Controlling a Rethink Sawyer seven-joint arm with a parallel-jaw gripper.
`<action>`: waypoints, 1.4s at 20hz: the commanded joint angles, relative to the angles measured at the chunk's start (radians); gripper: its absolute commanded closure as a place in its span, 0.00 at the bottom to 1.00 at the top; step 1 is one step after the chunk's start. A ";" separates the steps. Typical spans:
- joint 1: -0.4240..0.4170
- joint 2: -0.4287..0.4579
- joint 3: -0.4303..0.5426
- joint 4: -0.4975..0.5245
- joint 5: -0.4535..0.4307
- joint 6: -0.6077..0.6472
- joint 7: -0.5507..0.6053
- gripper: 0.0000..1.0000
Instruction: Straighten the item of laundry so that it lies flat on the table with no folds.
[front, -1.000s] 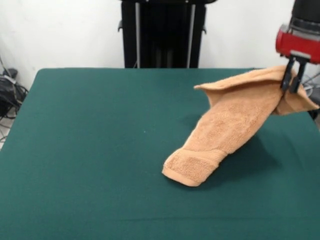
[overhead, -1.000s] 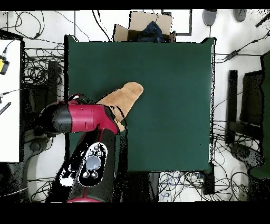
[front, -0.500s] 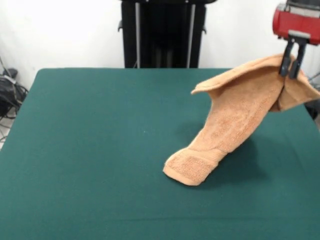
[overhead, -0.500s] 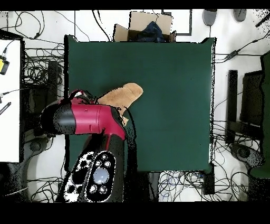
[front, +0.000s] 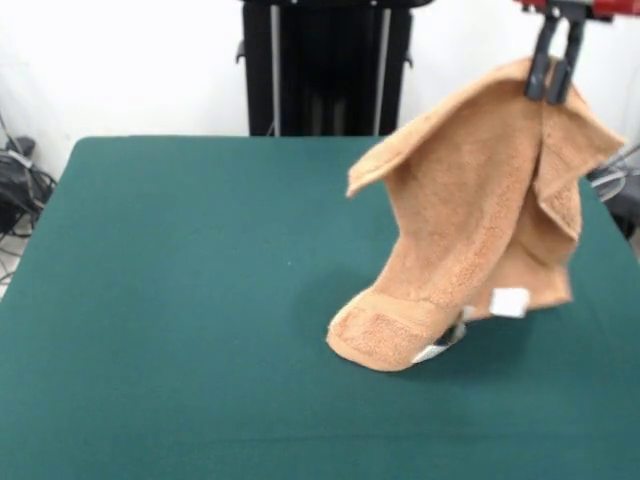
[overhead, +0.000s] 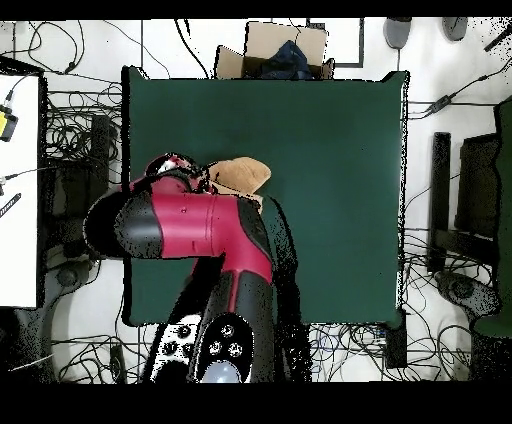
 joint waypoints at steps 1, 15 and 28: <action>-0.049 -0.083 0.121 -0.082 -0.072 0.245 -0.229 1.00; -0.052 -0.077 0.140 -0.245 -0.203 0.298 -0.208 1.00; -0.048 0.070 0.102 -0.414 -0.426 0.105 -0.146 1.00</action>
